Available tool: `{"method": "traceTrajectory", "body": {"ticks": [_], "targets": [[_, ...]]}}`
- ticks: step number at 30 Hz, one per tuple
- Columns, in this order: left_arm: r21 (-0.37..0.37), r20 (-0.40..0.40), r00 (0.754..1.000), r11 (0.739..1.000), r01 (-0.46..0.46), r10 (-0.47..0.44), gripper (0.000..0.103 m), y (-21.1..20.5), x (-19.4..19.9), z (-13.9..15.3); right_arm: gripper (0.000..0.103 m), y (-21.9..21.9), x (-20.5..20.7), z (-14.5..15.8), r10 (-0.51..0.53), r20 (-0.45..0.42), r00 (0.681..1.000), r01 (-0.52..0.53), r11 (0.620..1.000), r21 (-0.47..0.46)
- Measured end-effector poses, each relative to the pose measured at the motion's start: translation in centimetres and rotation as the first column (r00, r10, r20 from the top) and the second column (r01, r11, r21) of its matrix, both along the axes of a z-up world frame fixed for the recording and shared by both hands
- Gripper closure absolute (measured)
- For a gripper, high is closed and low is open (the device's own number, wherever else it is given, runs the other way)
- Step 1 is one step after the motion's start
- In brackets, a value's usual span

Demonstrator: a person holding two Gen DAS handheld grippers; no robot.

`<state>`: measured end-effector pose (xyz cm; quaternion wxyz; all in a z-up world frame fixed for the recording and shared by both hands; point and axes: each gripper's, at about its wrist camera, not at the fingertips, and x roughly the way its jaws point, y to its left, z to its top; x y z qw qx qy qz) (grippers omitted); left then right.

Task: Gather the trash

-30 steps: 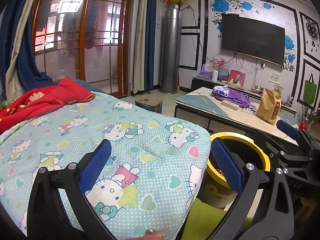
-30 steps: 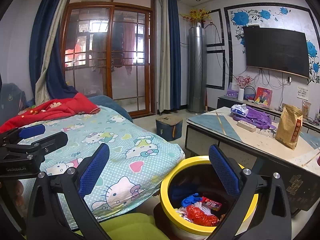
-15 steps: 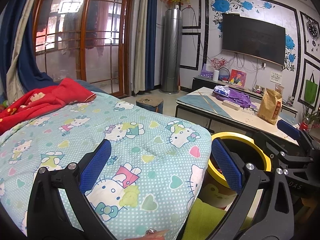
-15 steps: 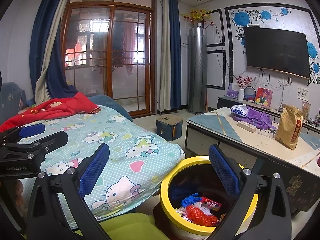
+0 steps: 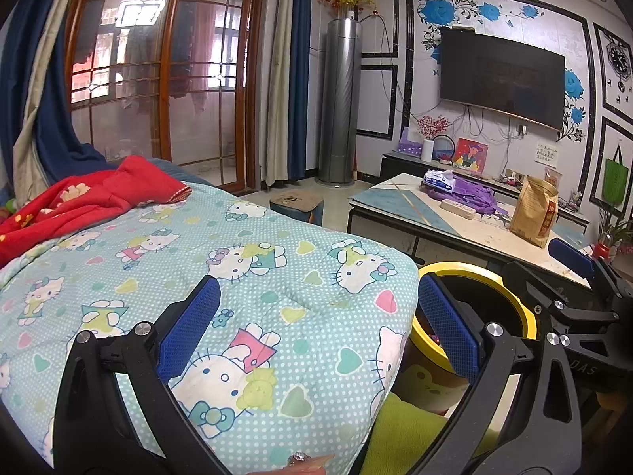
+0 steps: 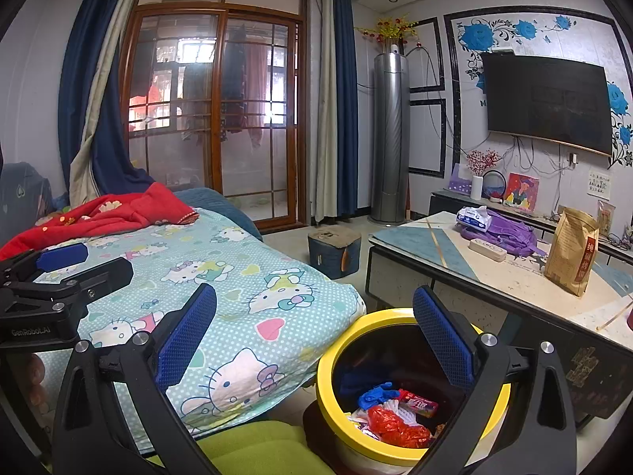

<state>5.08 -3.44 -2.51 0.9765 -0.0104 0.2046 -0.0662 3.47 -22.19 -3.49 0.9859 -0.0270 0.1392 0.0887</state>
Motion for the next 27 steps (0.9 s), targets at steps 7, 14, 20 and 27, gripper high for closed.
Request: {"method": "traceTrajectory", "body": {"ticks": [7,14,20,27], "targets": [[0.0,0.001,1.0,1.0,0.002,-0.002,0.011,0.0,0.0,0.0,0.006,0.0,0.0,0.0,-0.001,0.001,1.0,0.001,1.0,0.001],[-0.003,0.002,1.0,1.0,0.003,-0.003,0.011,0.0,-0.1,0.0,0.006,0.0,0.0,0.0,0.0,0.001,1.0,0.0,1.0,0.0],[0.006,-0.026,1.0,1.0,0.002,-0.002,0.011,-0.4,0.3,-0.3,0.006,0.0,0.0,0.0,-0.001,-0.001,1.0,0.001,1.0,0.003],[-0.084,-0.084,0.995,0.994,-0.066,0.058,0.011,2.7,1.0,-0.3,0.006,1.8,1.3,0.3,0.032,-0.026,0.999,-0.032,0.999,0.018]]}}
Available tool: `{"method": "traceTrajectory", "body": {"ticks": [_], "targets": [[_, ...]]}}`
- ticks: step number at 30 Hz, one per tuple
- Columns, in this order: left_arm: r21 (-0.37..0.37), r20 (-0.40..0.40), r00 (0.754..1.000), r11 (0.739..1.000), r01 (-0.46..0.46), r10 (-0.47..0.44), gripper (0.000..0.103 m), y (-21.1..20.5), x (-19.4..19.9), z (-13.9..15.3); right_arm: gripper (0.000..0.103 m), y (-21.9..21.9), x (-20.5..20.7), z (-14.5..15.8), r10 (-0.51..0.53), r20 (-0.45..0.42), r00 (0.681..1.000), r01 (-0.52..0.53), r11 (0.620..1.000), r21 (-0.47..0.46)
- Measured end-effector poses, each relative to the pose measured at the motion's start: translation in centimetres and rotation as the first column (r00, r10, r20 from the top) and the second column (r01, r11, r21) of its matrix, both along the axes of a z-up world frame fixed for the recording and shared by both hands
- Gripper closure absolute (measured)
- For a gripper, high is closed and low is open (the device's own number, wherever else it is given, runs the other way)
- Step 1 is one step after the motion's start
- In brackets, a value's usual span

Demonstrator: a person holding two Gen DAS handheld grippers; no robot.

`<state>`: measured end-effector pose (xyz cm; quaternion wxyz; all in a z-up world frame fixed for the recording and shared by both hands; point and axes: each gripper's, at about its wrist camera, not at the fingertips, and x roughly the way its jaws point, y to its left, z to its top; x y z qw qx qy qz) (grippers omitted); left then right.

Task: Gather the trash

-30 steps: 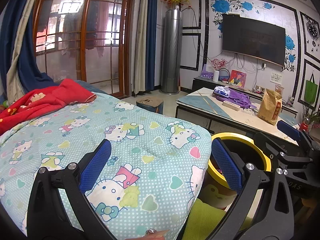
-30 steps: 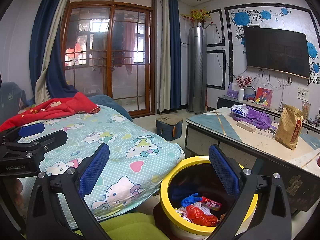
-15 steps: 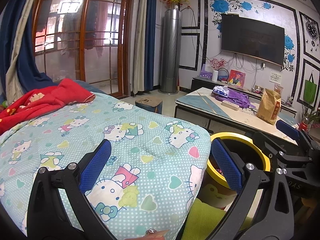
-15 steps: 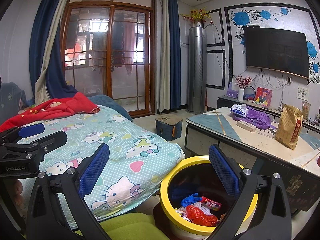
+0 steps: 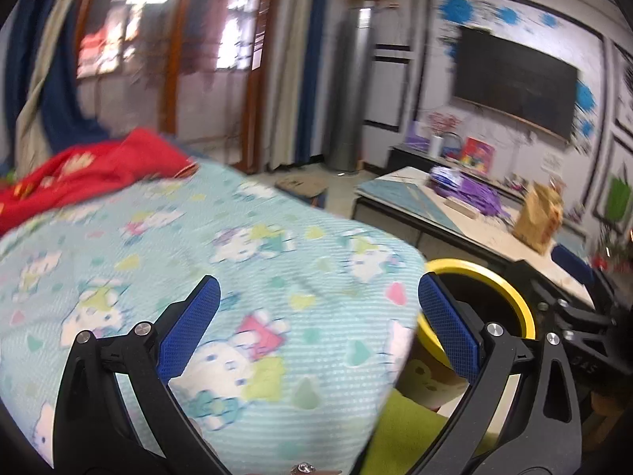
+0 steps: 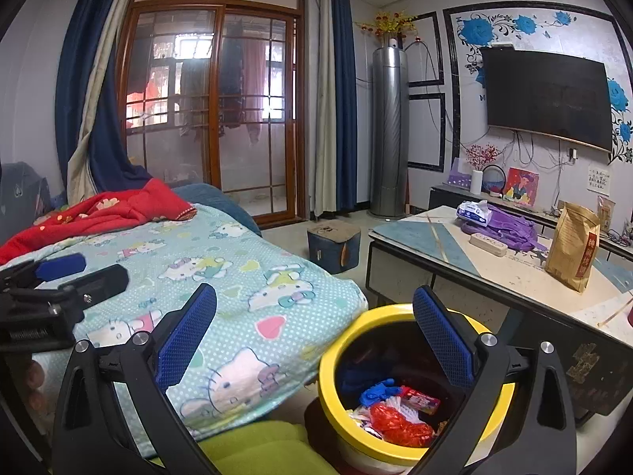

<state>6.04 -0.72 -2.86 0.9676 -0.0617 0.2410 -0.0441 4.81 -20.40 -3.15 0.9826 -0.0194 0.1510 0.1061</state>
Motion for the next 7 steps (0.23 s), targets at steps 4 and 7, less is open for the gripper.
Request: {"method": "traceTrajectory", "body": {"ticks": [4,7], "targets": [[-0.027,-0.1,0.964,0.968,-0.25,0.246,0.011,9.0,0.2,-0.2,0.006,8.9,2.4,0.8,0.245,-0.096,0.965,-0.246,0.969,-0.001],[0.053,-0.142,0.848,0.859,-0.509,0.511,0.011,18.2,-1.8,-0.6,0.006,20.6,3.5,-0.7,0.494,-0.3,0.816,-0.527,0.849,-0.033]]}}
